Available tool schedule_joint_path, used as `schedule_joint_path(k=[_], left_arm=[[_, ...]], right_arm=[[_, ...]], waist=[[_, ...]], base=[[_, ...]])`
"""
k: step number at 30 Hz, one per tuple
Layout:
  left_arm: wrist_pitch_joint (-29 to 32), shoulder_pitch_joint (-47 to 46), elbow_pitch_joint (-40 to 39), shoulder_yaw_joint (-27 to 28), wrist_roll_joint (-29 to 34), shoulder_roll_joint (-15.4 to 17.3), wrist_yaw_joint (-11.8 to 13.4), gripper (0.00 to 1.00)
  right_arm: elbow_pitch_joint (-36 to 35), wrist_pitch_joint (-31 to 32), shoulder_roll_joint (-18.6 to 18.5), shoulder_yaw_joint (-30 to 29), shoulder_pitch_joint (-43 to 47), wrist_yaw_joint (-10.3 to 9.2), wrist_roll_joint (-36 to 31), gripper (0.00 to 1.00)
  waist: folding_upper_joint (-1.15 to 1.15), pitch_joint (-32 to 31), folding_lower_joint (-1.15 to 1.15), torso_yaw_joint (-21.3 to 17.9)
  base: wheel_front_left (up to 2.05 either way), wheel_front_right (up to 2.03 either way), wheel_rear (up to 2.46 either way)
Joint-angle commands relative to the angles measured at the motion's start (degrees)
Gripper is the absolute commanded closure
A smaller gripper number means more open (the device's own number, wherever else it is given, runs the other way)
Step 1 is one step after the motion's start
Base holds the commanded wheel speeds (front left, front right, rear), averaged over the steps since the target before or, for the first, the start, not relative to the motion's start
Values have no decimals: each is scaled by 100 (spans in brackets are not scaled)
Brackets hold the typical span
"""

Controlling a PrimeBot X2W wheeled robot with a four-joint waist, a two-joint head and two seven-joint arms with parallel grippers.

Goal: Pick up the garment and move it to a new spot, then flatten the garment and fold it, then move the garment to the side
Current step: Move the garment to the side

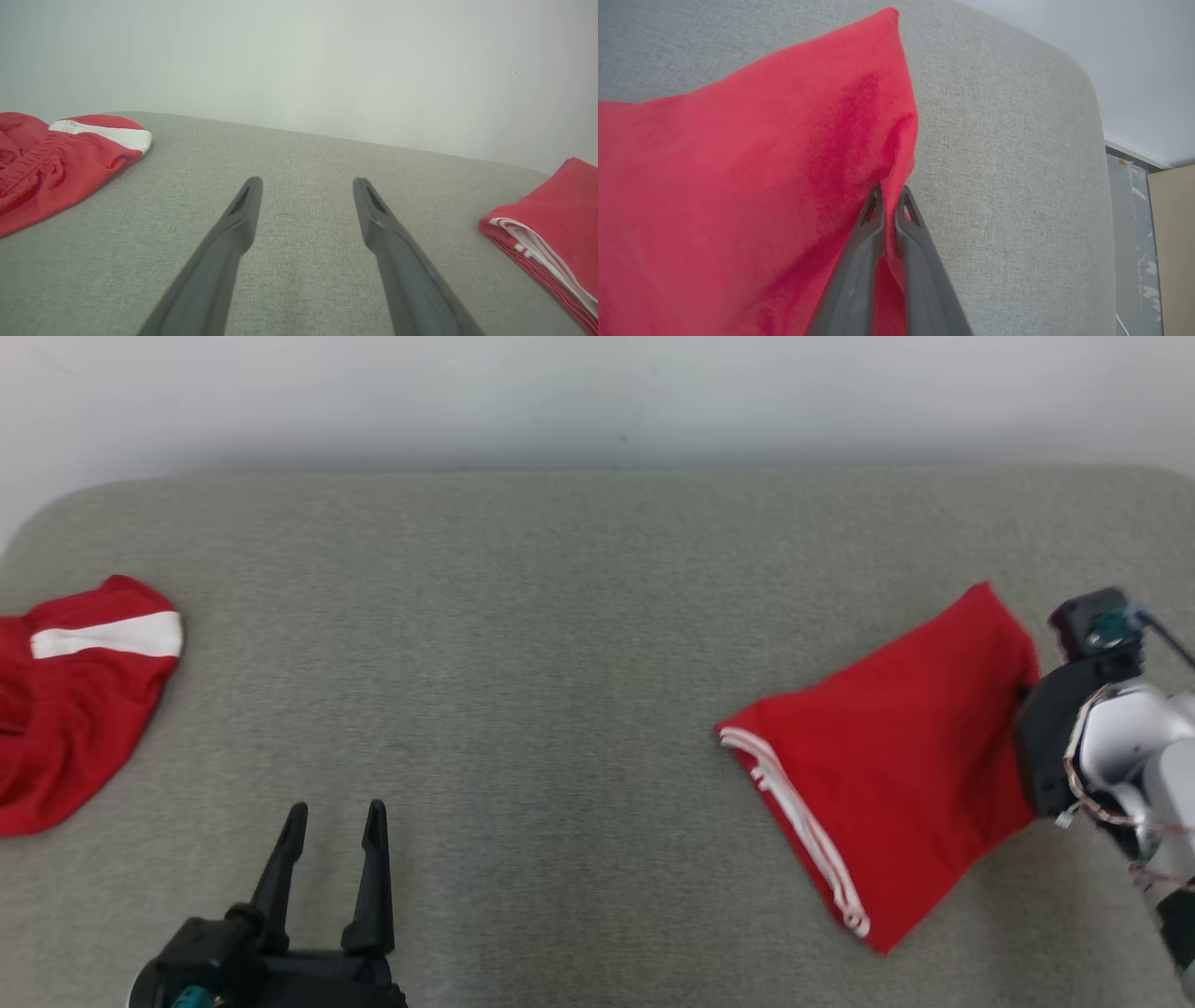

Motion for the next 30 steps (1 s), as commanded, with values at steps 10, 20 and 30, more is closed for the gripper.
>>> schedule_joint_path(k=[10,20,30], left_arm=[[2,-642,-322,-33,376,3,-230,0],[2,-986,-695,-106,581,144,-357,0],[2,-1202,-878,-140,609,308,-387,0]], right_arm=[[417,-485,-457,-389,-827,-14,-158,100],[815,-1227,-667,-920,-1330,-14,-605,100],[954,-1744,-702,-1228,-1578,-14,-1222,100]], waist=[[-1,1074,-1,-1257],[-1,1623,-1,-1650],[-1,1877,-1,-1688]], base=[[0,0,0],[0,0,0],[0,0,0]])
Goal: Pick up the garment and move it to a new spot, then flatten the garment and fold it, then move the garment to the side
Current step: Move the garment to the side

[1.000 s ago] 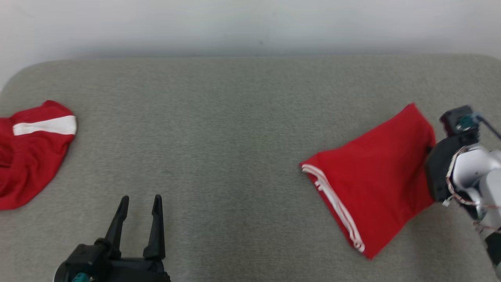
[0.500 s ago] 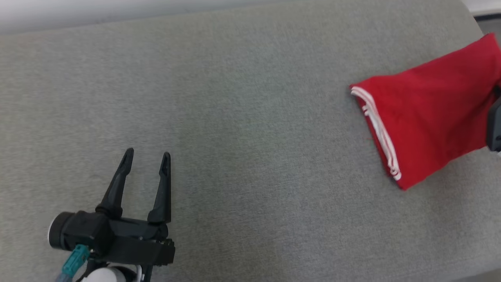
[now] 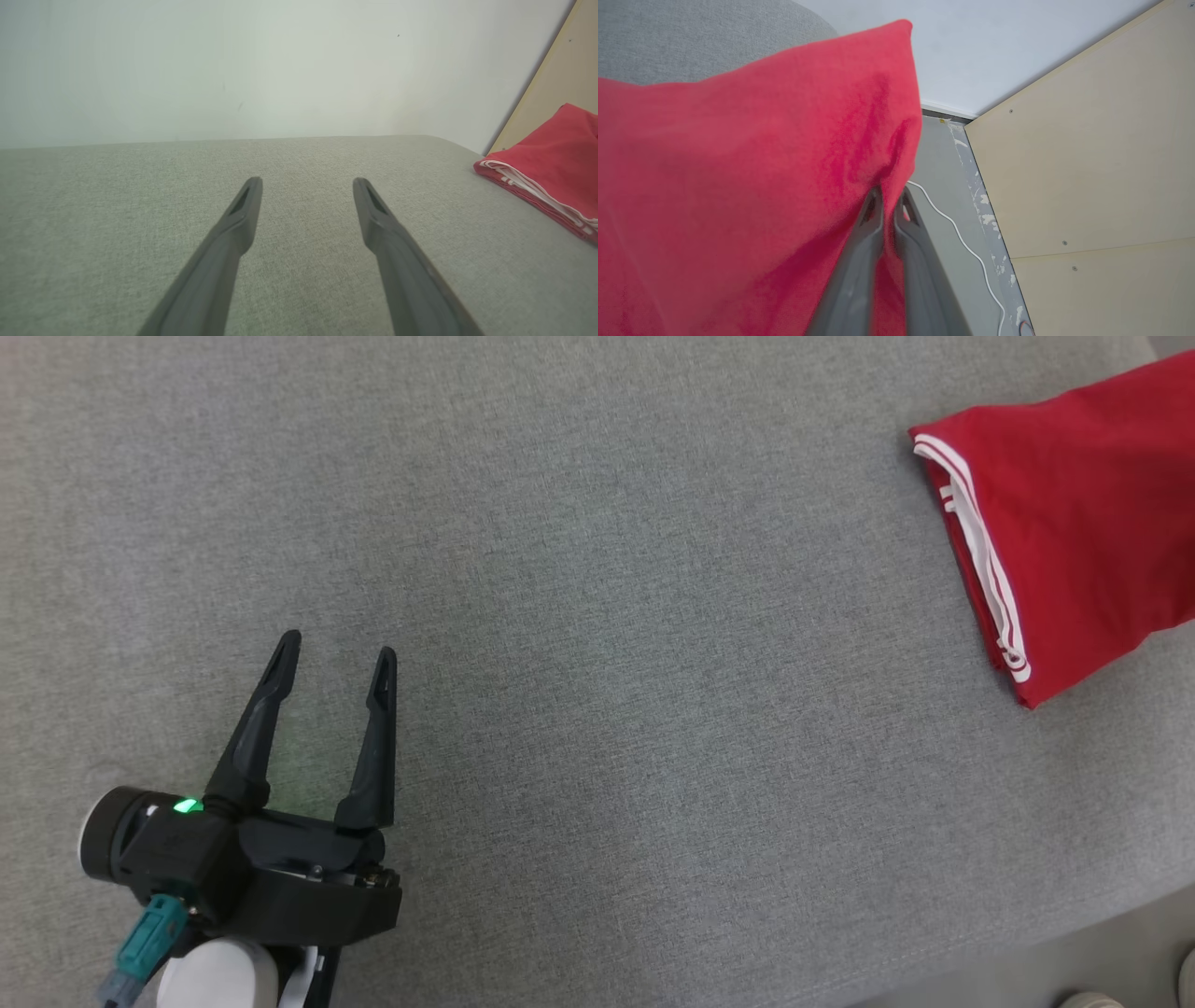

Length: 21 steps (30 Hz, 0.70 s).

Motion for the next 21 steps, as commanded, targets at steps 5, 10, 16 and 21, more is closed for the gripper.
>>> schedule_joint_path(k=[5,10,16,21], left_arm=[[0,-63,-25,60,23,67,-3,0],[0,5,36,100,-2,48,-5,0],[0,197,145,211,-65,-71,8,0],[0,527,221,497,-6,-149,217,0]], right_arm=[[121,-232,3,-140,-18,-13,-201,0],[113,-636,59,-92,26,-13,-346,0],[164,-1212,160,120,82,-13,-269,0],[-73,-1819,619,22,415,-13,151,0]], waist=[[-1,74,-1,4],[-1,-25,-1,72],[-1,-431,-1,310],[-1,-962,-1,459]], base=[[0,0,0],[0,0,0],[0,0,0],[0,0,0]])
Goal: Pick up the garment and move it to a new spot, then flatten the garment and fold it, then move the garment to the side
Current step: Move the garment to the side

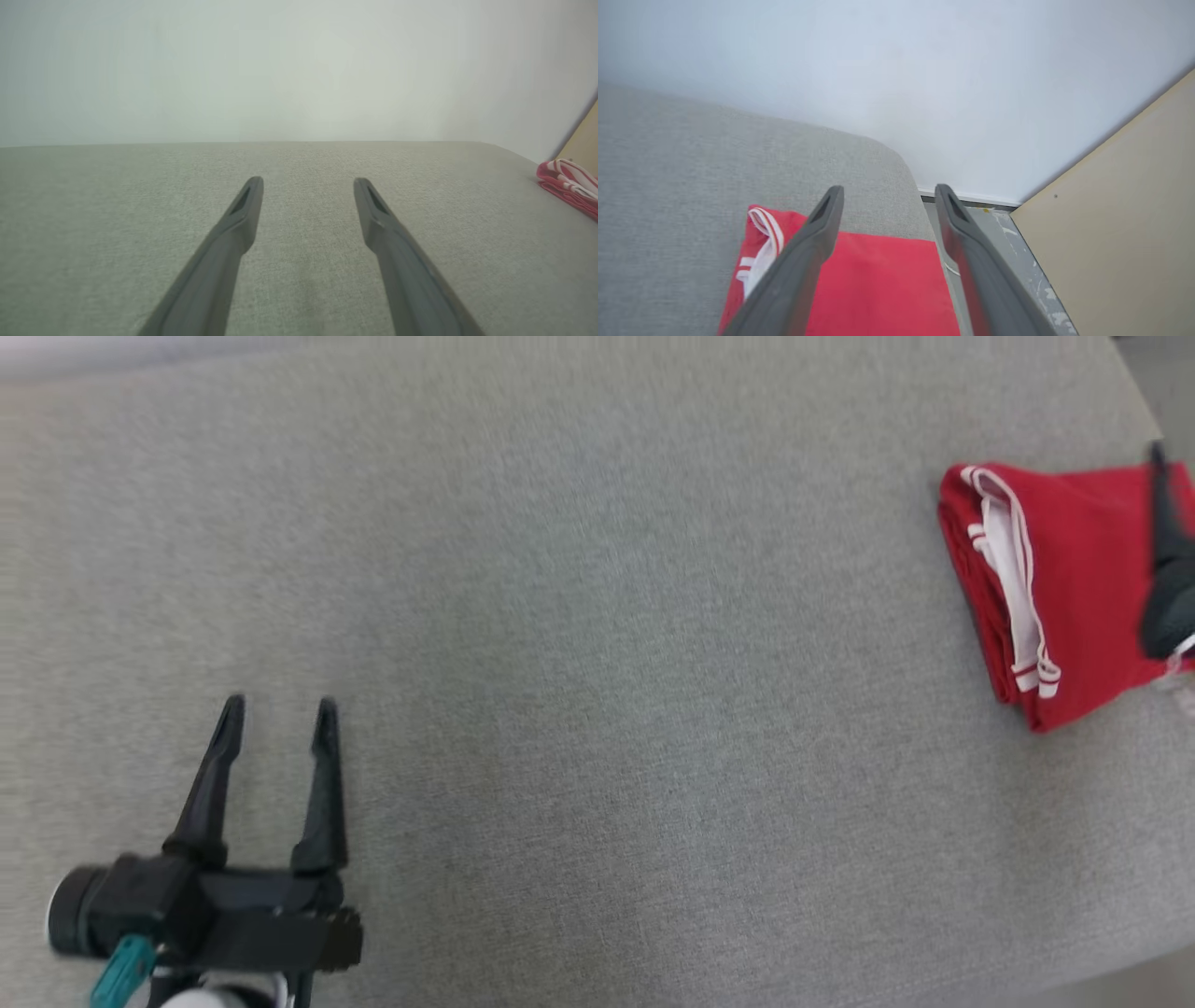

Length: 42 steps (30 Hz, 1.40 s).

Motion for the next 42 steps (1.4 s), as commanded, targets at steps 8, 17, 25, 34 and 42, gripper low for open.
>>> schedule_joint_path(k=[8,17,25,34,42], left_arm=[[0,692,134,401,-64,-83,207,0],[1,1353,380,526,-158,-119,208,0],[0,1614,659,438,-119,-129,233,0],[0,1664,851,375,-156,-137,295,0],[0,1645,948,397,-214,-138,286,0]], right_arm=[[-761,-719,821,-65,1318,-13,309,0],[-1508,-1206,1693,-353,2886,-13,512,0],[-1672,-1486,2038,-255,3612,-13,324,0],[-1657,-1539,2264,-249,4008,-13,297,0],[-1726,-1547,2378,-240,4110,-13,145,0]], waist=[[-1,-1362,0,426],[-1,-2095,0,647],[-1,-2288,0,716],[-1,-2431,0,781],[-1,-2452,0,788]], base=[[0,0,0],[0,0,0],[0,0,0],[0,0,0],[0,0,0]])
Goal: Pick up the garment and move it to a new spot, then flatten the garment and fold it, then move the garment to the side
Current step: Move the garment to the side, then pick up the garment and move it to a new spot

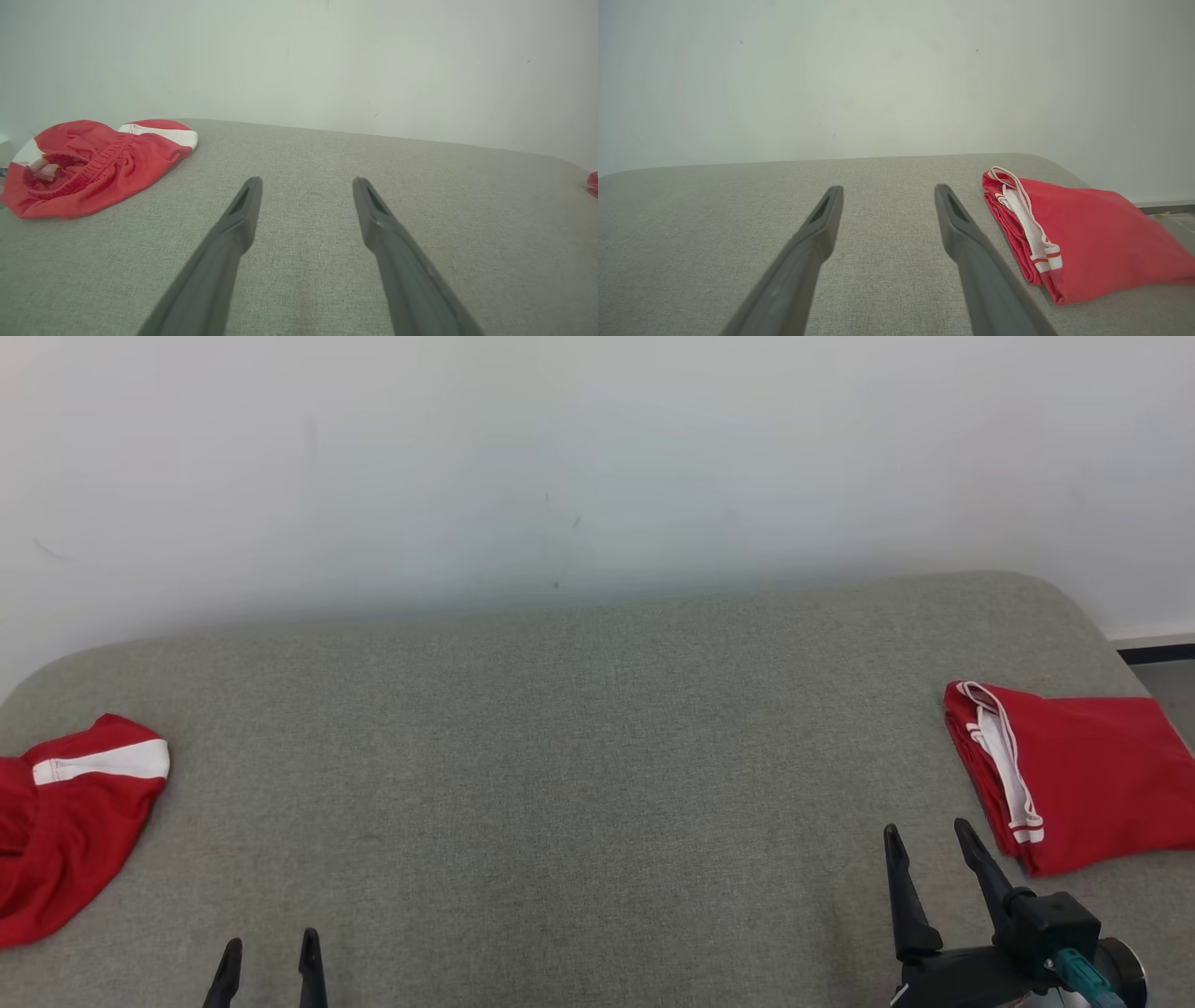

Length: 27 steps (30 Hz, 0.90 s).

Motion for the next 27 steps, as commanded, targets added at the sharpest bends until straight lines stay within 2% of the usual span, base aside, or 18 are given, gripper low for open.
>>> schedule_joint_path(k=[1,16,27], left_arm=[[0,-11,26,40,-8,-3,-33,0],[0,-245,316,205,32,-3,-248,0],[0,-275,338,191,12,-4,-235,0]], right_arm=[[-43,-21,27,2,38,-13,-77,0],[-42,-22,80,-16,-9,-13,-93,0],[-60,-23,87,-37,-2,-13,-56,0]], waist=[[0,9,0,5],[0,55,0,103],[0,42,0,237]], base=[[0,0,0],[0,0,0],[0,0,0]])
